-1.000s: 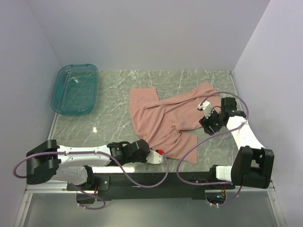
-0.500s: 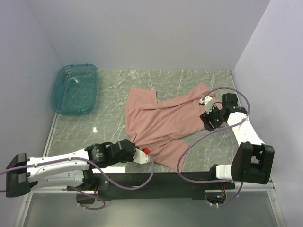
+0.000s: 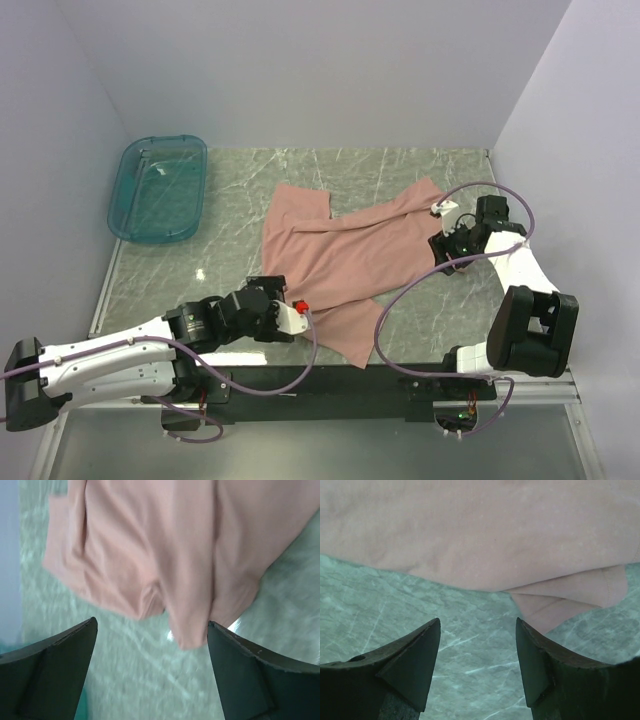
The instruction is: Fold and stack the t-shirts
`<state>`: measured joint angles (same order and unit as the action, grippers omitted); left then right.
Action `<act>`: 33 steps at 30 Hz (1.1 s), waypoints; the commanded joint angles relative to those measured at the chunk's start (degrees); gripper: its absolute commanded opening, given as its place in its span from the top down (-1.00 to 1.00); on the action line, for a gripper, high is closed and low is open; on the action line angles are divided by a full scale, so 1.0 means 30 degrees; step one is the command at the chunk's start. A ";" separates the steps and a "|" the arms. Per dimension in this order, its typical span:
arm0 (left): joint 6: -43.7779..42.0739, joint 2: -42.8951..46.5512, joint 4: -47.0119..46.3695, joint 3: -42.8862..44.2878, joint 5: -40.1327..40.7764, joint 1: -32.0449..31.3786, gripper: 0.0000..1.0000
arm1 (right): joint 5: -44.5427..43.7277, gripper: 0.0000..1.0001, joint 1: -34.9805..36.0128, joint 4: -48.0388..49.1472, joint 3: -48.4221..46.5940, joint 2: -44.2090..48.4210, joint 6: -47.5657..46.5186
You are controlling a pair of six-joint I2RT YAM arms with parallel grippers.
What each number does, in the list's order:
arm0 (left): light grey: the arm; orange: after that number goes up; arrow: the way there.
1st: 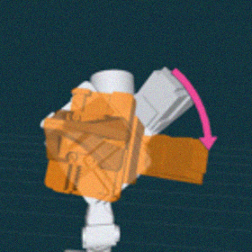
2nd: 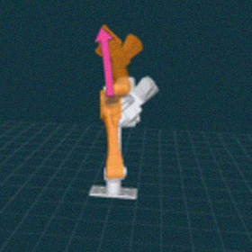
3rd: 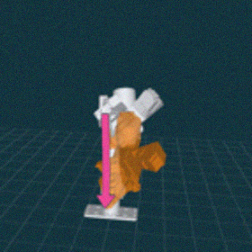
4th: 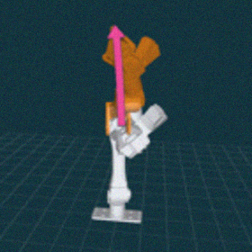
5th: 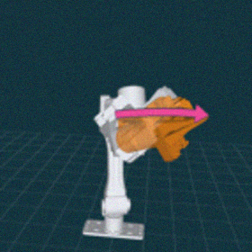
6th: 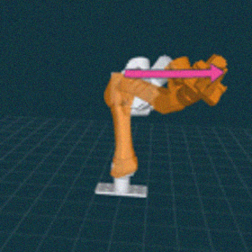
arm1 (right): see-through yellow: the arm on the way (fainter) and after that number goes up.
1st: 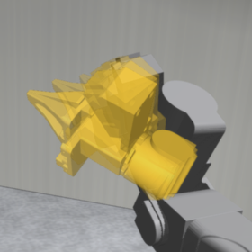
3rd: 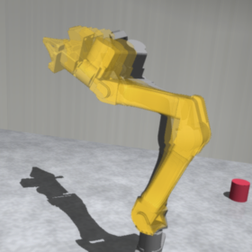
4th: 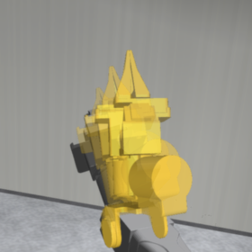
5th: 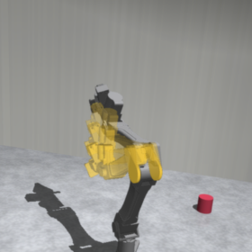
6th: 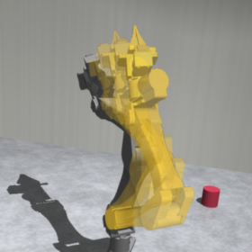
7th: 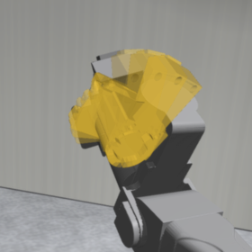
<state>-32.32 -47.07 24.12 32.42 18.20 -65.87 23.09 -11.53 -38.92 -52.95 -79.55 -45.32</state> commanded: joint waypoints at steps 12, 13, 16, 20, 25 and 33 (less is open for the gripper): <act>0.0870 -0.5892 -0.7775 0.2314 -0.9929 -0.1890 -0.84 | 0.1736 -0.34 -0.0141 0.0550 -0.0017 -0.0144 0.0810; 0.0782 -0.6395 -0.7805 0.2520 -1.0077 -0.2037 -0.76 | 0.1794 -0.34 -0.0141 0.0579 0.0070 -0.0115 0.0839; 0.0840 -0.8091 -0.7864 0.3253 -1.0430 -0.2709 -0.38 | 0.2058 -0.34 -0.0170 0.0609 0.0217 -0.0115 0.0869; 0.1191 -0.9474 -0.9615 0.3226 -1.0723 -0.3736 -0.07 | 0.2263 -0.33 -0.0200 0.0667 0.0306 -0.0115 0.0898; 0.1426 -1.1288 -1.0207 0.3546 -1.0548 -0.4937 -0.07 | 0.2527 -0.33 -0.0317 0.0697 0.0394 -0.0056 0.0869; 0.1427 -1.3781 -1.1729 0.4015 -0.9787 -0.5320 0.00 | 0.2937 -0.32 -0.0522 0.0638 0.0569 -0.0056 0.0751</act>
<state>-28.73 -86.67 -6.37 41.89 -11.53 -81.38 30.20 -12.38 -38.13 -51.94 -80.18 -43.07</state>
